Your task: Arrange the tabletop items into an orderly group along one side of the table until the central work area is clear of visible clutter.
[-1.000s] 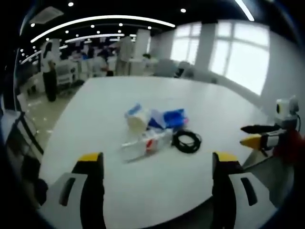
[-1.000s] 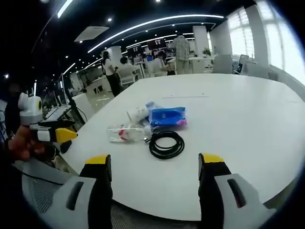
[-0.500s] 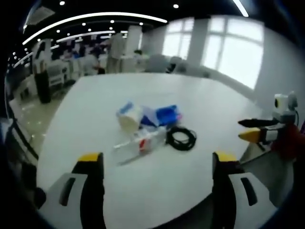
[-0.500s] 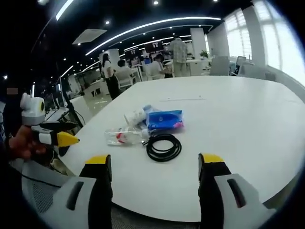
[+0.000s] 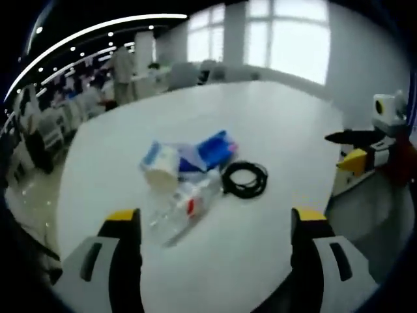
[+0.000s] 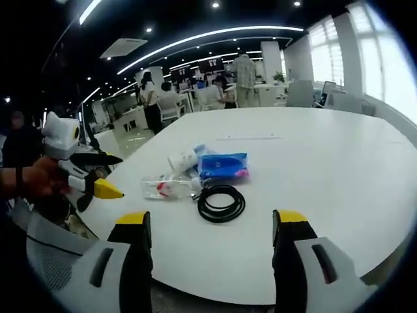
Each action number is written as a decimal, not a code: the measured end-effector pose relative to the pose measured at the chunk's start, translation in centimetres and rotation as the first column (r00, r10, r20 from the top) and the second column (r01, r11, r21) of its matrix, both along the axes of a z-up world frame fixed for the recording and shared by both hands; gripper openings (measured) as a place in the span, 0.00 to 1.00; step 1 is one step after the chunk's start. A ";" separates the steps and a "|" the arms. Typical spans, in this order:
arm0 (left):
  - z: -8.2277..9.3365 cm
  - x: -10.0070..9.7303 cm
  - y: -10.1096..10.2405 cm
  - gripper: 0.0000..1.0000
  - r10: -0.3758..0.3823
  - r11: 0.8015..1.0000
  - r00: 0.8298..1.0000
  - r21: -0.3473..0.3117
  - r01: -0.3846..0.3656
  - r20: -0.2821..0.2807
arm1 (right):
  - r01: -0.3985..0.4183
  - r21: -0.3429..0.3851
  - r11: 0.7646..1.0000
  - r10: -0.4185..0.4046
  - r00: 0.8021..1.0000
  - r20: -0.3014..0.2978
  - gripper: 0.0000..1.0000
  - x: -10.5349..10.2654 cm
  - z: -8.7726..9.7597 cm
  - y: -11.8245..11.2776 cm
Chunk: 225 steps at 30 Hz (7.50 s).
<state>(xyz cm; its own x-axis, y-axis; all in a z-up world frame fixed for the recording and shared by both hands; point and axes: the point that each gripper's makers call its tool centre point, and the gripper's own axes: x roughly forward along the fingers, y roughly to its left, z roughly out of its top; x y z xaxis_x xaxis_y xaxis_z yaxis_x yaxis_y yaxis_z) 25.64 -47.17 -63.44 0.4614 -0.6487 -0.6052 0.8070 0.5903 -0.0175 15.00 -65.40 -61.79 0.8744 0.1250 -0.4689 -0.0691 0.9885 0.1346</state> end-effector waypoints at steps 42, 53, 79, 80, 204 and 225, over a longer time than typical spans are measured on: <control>-11.5 5.5 -4.4 0.63 -0.495 0.711 0.839 0.450 0.540 -0.226 | 0.061 -0.010 0.998 -0.061 0.998 -0.029 0.74 -0.1 -0.5 -1.3; -12.2 6.5 -4.9 0.41 -0.467 0.713 0.848 0.461 0.529 -0.251 | 0.067 0.007 0.998 -0.066 0.997 -0.036 0.71 -0.1 -0.7 -1.3; -8.8 6.8 -3.6 0.39 -0.429 0.799 0.889 0.392 0.457 -0.163 | 0.057 0.028 0.998 -0.057 0.998 -0.032 0.69 0.0 -0.8 -1.0; -8.5 6.9 -3.5 0.39 -0.423 0.805 0.892 0.386 0.450 -0.157 | 0.057 0.029 0.998 -0.056 0.998 -0.032 0.69 0.0 -0.8 -1.0; -6.0 19.1 10.1 0.43 0.353 0.935 0.936 0.028 -0.353 -0.008 | 0.035 0.028 0.999 -0.033 0.997 -0.065 0.69 -0.2 -1.5 -0.5; -6.1 22.1 10.1 0.43 0.277 0.960 0.961 0.033 -0.277 0.002 | 0.029 -0.015 0.999 -0.031 0.990 -0.136 0.69 -0.5 -3.0 -0.5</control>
<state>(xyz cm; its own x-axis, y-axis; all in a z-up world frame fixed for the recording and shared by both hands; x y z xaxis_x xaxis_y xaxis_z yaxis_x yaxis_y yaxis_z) 47.72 -37.07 -69.58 0.6188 -0.4759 -0.6250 0.6119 0.7909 0.0036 14.50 -65.95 -64.74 0.8057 0.0931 -0.5849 -0.0216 0.9915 0.1281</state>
